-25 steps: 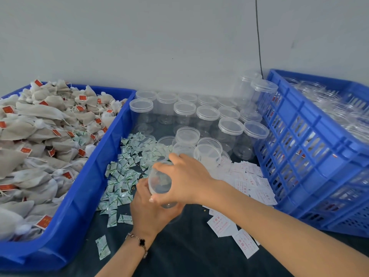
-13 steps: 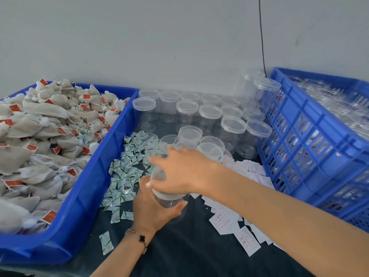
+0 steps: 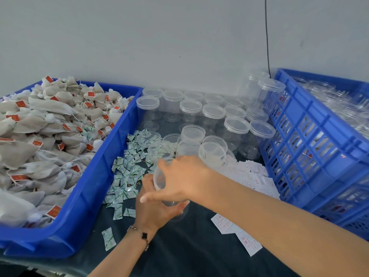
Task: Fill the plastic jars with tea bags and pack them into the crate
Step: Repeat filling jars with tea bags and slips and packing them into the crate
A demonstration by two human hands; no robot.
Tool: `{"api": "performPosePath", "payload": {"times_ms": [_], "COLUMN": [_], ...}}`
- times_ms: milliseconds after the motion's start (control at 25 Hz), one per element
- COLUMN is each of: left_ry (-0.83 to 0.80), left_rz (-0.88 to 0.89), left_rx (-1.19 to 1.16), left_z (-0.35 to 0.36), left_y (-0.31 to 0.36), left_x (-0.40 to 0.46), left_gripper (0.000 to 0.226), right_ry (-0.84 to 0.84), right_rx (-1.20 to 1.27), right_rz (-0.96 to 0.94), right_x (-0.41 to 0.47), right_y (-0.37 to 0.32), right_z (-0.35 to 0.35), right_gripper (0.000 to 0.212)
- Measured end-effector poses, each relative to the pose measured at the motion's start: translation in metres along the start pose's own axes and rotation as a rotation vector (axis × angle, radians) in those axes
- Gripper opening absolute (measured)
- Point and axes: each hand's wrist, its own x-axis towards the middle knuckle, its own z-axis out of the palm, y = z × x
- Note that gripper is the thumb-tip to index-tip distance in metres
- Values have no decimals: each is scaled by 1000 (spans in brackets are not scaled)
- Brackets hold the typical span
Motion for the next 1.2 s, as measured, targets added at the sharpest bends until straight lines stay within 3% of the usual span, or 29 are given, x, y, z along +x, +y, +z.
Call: {"api": "performPosePath", "payload": {"times_ms": [160,480,680,760,840,920,1000,1120,1200], "left_ry": [16,68,28,-45,-62,-55,-57,-52,-45], "left_rz": [57,-17,-12,16,39,62,75,100,109], "left_rx": [96,61,46,31,2,1,1,-1,0], "left_z": [0,4,3,-1,-2,-3,-3,-4,-3], "left_y": [1,2,-5,-9,-11,-10,-11,-12,-11], "left_x": [1,0,-1,2,3,3,2,3,2], "left_gripper": [97,102,106,102,90,87,86,85,84], "right_ry": [-34,-108,-213,-114,121,435,647,614,559], "right_rx": [117,121,48,34,187,416,525,744,923], "right_rz": [-34,-198,-343,-474,-553,-451,-152,247,338], "right_x": [-1,5,3,-1,-2,-2,8,33,50], "right_y": [4,20,20,20,31,52,78,112,129], "right_z": [-2,-12,-28,-48,-78,-96,-85,-20,22], "right_gripper": [59,59,71,70,67,68,72,72,65]}}
